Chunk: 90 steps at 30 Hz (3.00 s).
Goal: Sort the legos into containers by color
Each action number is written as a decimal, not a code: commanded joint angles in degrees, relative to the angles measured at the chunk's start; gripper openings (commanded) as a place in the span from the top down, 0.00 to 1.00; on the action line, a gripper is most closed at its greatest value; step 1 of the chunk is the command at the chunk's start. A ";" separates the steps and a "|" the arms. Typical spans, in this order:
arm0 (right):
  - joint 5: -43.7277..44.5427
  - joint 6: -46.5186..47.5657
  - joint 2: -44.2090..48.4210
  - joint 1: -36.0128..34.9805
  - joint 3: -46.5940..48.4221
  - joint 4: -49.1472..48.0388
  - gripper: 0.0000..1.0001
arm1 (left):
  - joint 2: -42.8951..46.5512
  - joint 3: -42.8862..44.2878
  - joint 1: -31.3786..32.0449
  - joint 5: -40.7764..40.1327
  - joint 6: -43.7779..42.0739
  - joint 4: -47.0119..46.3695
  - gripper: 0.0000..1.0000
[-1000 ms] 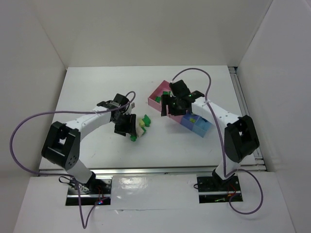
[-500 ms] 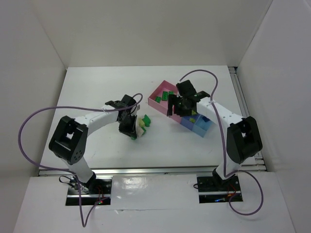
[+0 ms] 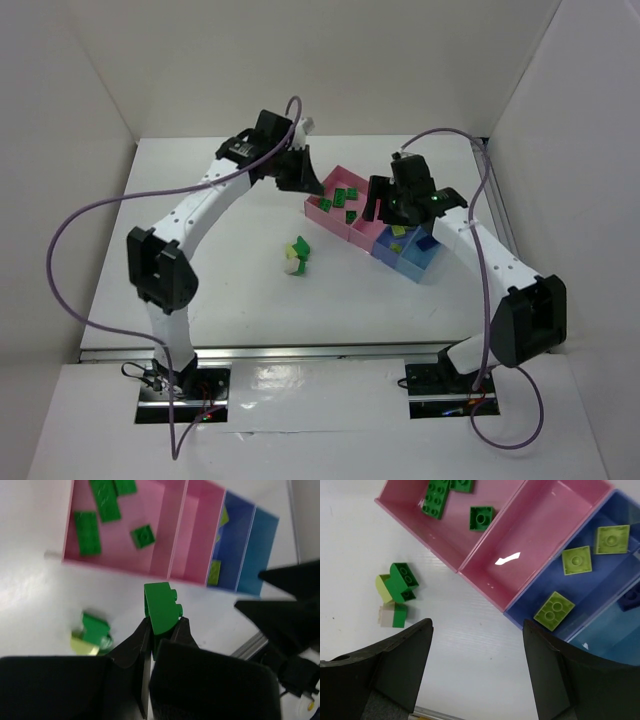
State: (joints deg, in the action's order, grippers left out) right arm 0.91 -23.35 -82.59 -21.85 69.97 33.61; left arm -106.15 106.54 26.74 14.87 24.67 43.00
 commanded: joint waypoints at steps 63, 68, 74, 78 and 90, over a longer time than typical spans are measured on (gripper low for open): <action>-23.76 15.26 -32.99 -26.76 16.25 -3.30 0.15 | 16.50 -42.03 -19.97 2.62 8.47 -7.68 0.25; -20.70 16.33 -30.98 -26.76 15.72 -2.67 0.21 | 17.02 -41.50 -22.69 0.77 7.94 -7.14 0.25; -10.50 13.25 -30.44 -27.37 15.02 -3.72 0.12 | 17.55 -41.50 -24.54 0.77 7.94 -7.14 0.25; -5.84 12.72 -30.96 -27.90 16.15 -4.25 0.12 | 17.55 -41.50 -24.54 0.77 7.94 -7.14 0.25; -7.50 13.33 -36.15 -28.43 22.13 -6.10 0.30 | 17.03 -42.03 -24.54 1.91 7.41 -7.67 0.25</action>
State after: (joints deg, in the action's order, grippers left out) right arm -6.35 -10.52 -117.14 -49.41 90.11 28.27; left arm -89.91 63.40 2.28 15.75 33.01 35.53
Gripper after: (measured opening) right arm 0.702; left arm 0.750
